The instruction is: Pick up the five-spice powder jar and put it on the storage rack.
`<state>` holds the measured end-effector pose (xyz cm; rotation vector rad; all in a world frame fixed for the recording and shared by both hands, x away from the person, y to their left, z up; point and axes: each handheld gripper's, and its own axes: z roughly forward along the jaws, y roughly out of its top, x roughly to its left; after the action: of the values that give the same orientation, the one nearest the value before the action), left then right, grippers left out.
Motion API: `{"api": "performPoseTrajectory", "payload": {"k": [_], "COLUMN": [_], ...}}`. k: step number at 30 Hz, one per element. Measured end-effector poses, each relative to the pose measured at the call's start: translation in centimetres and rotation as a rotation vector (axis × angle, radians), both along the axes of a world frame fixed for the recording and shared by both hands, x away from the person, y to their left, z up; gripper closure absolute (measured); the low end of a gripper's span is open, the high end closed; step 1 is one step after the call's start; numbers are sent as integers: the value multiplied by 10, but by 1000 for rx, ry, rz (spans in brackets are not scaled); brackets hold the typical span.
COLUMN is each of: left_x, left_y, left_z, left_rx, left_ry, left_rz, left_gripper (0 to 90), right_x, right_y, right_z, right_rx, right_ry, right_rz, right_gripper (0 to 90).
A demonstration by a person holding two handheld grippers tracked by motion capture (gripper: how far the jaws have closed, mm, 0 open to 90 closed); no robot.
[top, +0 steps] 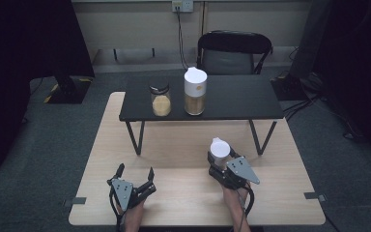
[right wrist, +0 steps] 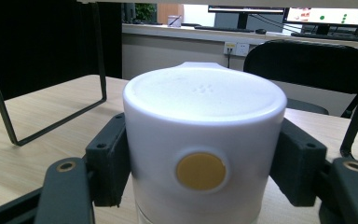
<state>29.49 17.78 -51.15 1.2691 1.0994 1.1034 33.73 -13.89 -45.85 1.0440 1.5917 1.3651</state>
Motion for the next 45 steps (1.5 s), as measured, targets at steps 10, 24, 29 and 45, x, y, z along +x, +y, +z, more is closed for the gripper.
{"api": "performPoseTrajectory", "payload": {"k": [10, 24, 29, 45], "left_x": [0, 0, 0, 0], "left_y": [0, 0, 0, 0], "left_z": [0, 0, 0, 0], "left_rx": [0, 0, 1, 1], "left_ry": [0, 0, 0, -1], "left_rz": [0, 0, 0, 1], "left_gripper": [10, 10, 10, 10], "right_x": [-2, -4, -4, -5], "right_y": [0, -8, -11, -15], "right_z": [8, 22, 27, 41], "right_rx": [-6, 10, 12, 6], "right_ry": [-8, -10, -9, -10], "right_rz": [0, -21, -28, -28], "right_gripper": [304, 304, 304, 304]}}
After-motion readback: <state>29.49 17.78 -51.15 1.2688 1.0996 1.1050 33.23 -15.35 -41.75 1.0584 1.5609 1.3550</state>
